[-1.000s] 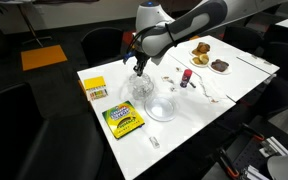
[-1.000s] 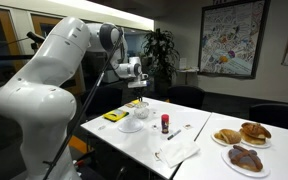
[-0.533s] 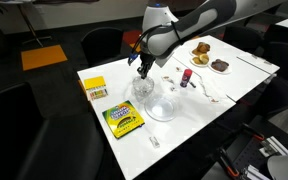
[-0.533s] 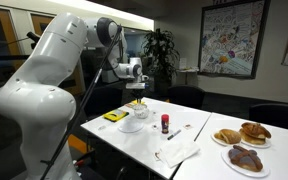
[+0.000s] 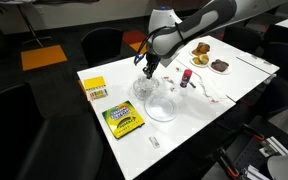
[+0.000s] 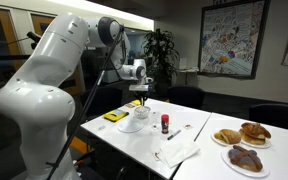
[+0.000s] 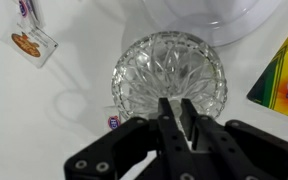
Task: Put the glass lid on the bowl
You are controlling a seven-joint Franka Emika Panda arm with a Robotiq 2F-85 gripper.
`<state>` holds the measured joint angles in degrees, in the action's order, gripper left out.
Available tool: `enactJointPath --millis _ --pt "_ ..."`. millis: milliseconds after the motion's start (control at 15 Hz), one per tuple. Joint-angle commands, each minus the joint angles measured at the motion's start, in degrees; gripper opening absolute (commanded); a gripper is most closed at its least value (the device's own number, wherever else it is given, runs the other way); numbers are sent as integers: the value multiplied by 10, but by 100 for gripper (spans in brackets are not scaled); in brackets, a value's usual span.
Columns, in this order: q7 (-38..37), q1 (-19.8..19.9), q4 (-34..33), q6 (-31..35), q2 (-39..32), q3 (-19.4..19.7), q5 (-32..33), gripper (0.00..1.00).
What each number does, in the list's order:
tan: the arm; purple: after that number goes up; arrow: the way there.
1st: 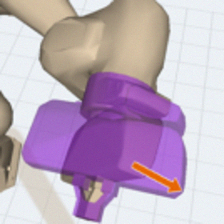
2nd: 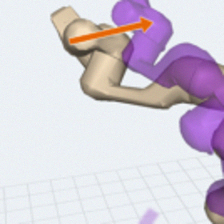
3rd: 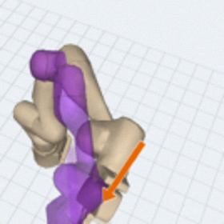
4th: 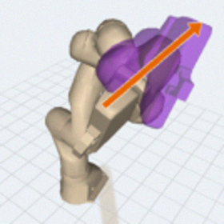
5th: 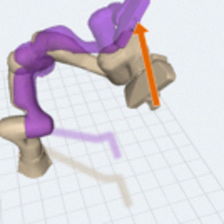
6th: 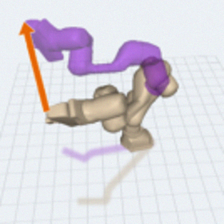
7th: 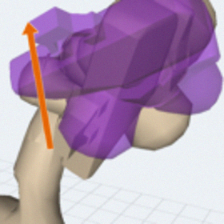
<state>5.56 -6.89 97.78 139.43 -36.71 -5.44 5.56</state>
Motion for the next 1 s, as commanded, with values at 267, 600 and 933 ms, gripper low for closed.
enactJointPath --millis 267,600,933 --pt "24 5 -8 1 -17 -12 -9 4" --pt "24 6 -25 -10 -30 -12 -10 4" --pt "25 5 -47 -28 -40 -13 -11 4"
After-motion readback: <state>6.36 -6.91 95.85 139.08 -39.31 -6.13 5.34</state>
